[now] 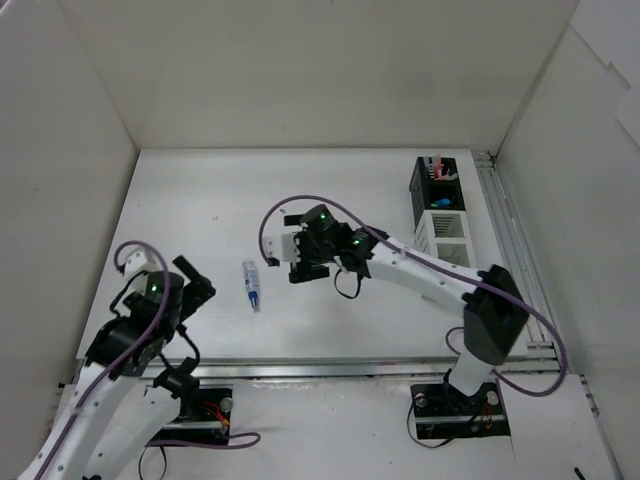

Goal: Sort the stationery into containers
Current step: Pick up the stationery from the center of the board, then place the stationery in the storage box.

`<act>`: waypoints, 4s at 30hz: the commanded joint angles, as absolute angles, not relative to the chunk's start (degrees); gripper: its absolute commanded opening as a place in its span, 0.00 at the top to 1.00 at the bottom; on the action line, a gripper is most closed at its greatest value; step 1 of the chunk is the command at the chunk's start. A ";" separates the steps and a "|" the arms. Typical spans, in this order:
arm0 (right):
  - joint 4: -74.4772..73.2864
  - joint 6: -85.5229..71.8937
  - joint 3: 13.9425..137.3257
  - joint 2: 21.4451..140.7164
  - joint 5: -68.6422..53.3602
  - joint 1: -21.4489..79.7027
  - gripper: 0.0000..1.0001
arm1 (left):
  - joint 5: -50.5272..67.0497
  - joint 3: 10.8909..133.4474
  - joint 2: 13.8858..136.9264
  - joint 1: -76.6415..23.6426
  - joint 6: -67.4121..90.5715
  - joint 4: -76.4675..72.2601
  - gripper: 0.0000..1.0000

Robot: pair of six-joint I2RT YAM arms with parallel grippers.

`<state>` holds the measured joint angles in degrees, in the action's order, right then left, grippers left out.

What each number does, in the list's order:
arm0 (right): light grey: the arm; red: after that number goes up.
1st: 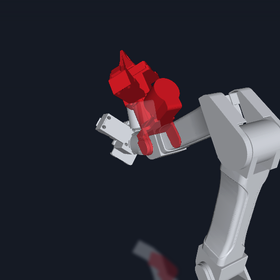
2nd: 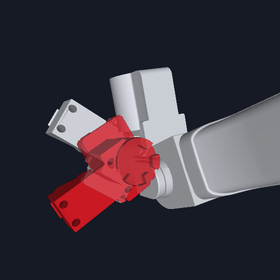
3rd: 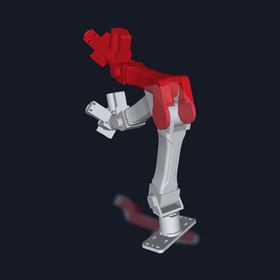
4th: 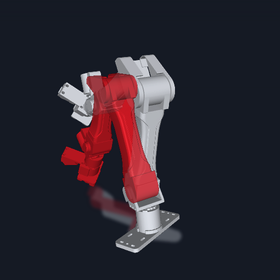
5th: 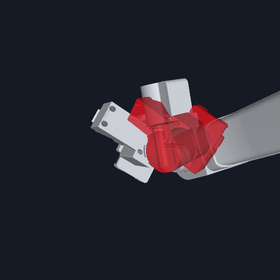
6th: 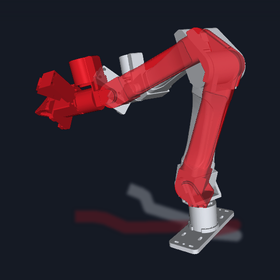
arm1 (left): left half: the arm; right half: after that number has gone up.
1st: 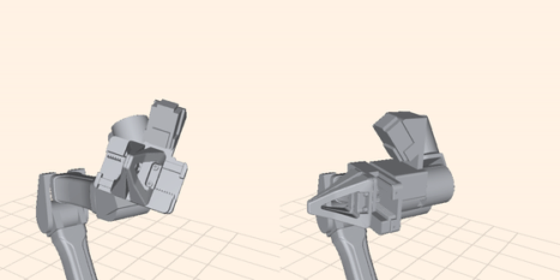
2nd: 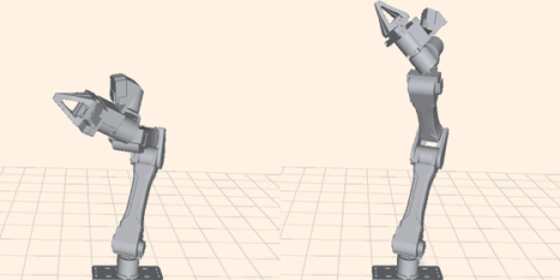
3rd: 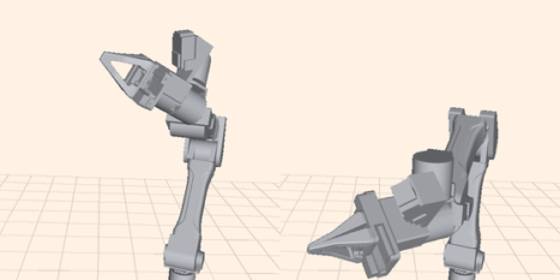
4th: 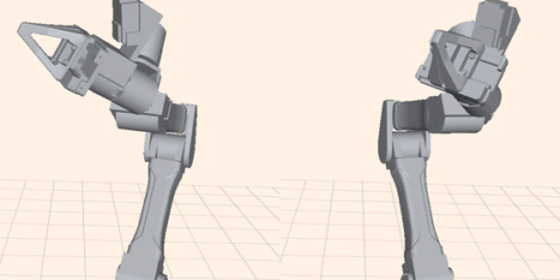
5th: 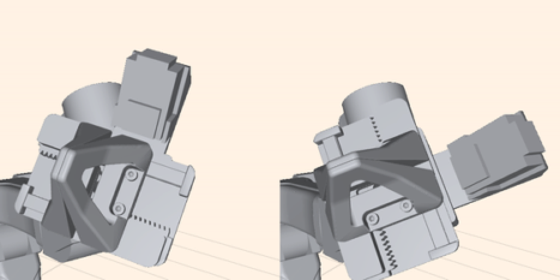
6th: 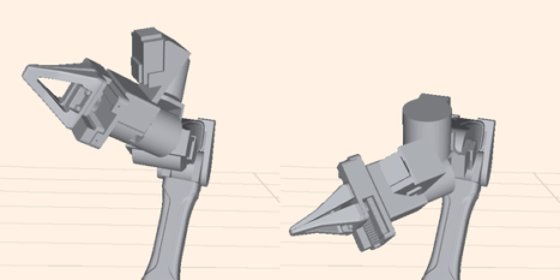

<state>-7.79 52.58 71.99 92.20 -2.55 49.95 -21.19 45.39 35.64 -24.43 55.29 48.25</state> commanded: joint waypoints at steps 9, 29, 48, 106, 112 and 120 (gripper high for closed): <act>-27.06 97.29 101.30 115.73 -26.53 53.43 0.02 | -27.69 50.01 26.29 -22.94 65.30 66.44 0.00; -39.64 105.29 121.03 139.22 -27.16 56.43 0.02 | -21.45 49.57 20.74 -22.94 59.59 64.25 0.01; -30.06 99.32 123.66 145.98 -23.29 57.30 0.78 | -24.00 50.19 16.08 -22.94 58.62 63.28 0.01; 10.19 -11.34 32.00 47.81 14.86 5.02 0.89 | -14.59 45.26 34.18 -22.94 51.42 36.48 0.01; 15.37 -10.11 31.03 50.45 10.64 2.90 0.84 | -14.68 45.18 35.42 -22.94 51.33 34.72 0.00; 16.36 -9.40 31.38 52.21 10.54 2.55 0.48 | -14.41 44.56 34.72 -22.94 51.24 34.19 0.01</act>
